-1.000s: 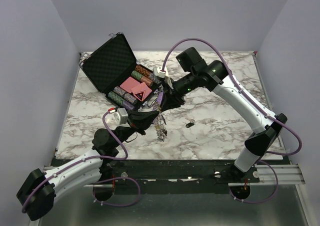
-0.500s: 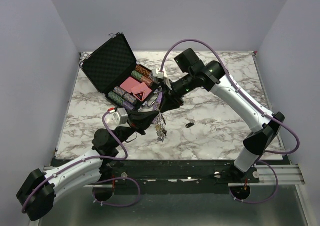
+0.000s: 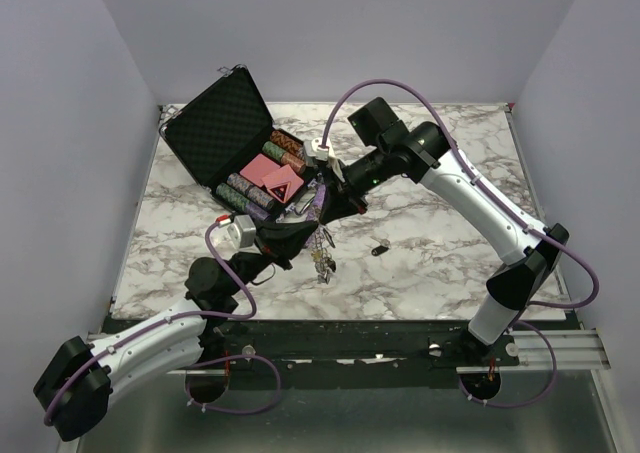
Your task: Put the keys on the keyring
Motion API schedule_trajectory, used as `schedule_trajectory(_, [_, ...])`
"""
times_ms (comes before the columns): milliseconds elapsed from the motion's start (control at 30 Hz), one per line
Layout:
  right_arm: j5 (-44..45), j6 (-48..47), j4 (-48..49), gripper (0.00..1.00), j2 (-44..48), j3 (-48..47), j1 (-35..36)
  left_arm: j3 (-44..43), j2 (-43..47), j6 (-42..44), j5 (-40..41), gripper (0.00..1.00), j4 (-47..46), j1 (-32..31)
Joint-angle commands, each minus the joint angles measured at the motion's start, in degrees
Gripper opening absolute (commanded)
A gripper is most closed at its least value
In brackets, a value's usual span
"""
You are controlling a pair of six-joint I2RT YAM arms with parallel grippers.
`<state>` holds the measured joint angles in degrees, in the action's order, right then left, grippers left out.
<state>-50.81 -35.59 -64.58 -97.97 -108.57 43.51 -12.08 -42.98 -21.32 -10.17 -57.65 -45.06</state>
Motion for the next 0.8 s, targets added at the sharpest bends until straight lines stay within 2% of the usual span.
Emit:
schedule_trajectory(0, [-1.32, -3.07, -2.74, 0.00, -0.90, -1.20, 0.26, -0.23, 0.96, -0.21, 0.25, 0.00, -1.95, 0.23])
schedule_trajectory(33, [-0.96, -3.60, -3.10, 0.00, -0.82, -1.46, 0.26, -0.40, 1.49, 0.05, 0.07, 0.05, -0.55, 0.23])
schedule_trajectory(167, [0.35, -5.45, -4.24, 0.00, -0.38, -1.73, 0.26, -1.54, 4.65, 1.72, -2.39, 0.36, 7.79, 0.50])
schedule_trajectory(200, [0.62, -5.62, -4.42, 0.00, -0.29, -1.55, 0.26, -1.98, 5.62, 2.16, -3.09, 0.40, 9.64, 0.67])
schedule_trajectory(300, [1.50, -6.33, -4.86, 0.00, -0.20, -1.20, 0.26, -3.74, 7.47, 3.04, -5.02, 0.45, 15.97, 0.94])
schedule_trajectory(467, [4.04, -9.31, -6.44, 0.00, 0.06, -1.11, 0.53, -7.51, 8.88, 5.76, -8.01, 0.48, 27.21, 1.99])
schedule_trajectory(567, [5.63, -11.07, -7.58, 0.00, 0.33, -1.20, 0.88, -11.29, 8.18, 8.74, -11.87, 0.51, 34.51, 3.22])
schedule_trajectory(633, [6.33, -11.86, -8.11, 0.00, 0.33, -1.20, 1.23, -14.19, 7.39, 9.63, -13.55, 0.57, 39.08, 4.27])
schedule_trajectory(733, [6.77, -12.57, -8.46, 0.00, 0.59, -1.11, 1.49, -17.45, 5.90, 10.60, -16.79, 0.59, 43.67, 6.38])
schedule_trajectory(767, [6.77, -12.74, -8.55, 0.01, 0.68, -1.11, 1.49, -17.80, 5.46, 10.60, -18.81, 0.67, 43.85, 7.17])
